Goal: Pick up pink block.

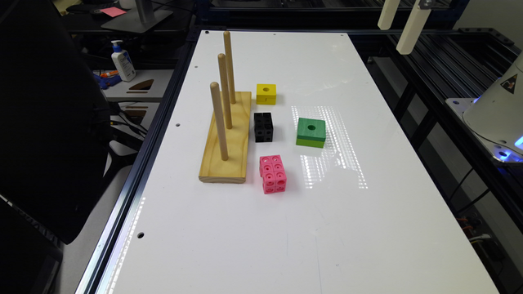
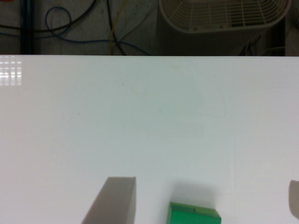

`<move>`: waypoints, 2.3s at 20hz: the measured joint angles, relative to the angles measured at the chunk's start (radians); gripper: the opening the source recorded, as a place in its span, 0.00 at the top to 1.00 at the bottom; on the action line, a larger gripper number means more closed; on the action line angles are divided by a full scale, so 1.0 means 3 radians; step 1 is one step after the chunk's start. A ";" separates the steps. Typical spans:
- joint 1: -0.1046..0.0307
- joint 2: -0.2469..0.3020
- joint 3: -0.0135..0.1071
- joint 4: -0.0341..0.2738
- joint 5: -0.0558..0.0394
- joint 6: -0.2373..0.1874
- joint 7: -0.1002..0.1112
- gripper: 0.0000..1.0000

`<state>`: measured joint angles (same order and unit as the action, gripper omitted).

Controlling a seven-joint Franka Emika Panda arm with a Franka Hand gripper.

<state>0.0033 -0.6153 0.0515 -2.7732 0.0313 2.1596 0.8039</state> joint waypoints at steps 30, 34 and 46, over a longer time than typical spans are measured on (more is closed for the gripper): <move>0.0009 -0.0015 0.0021 0.0002 0.0007 0.0009 0.0001 0.00; 0.0054 -0.0015 0.0041 0.0006 0.0036 0.0027 0.0036 0.00; 0.0147 0.0043 0.0175 0.0011 0.0103 0.0159 0.0209 0.00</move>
<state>0.0473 -0.6025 0.1040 -2.7698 0.0623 2.2075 0.8666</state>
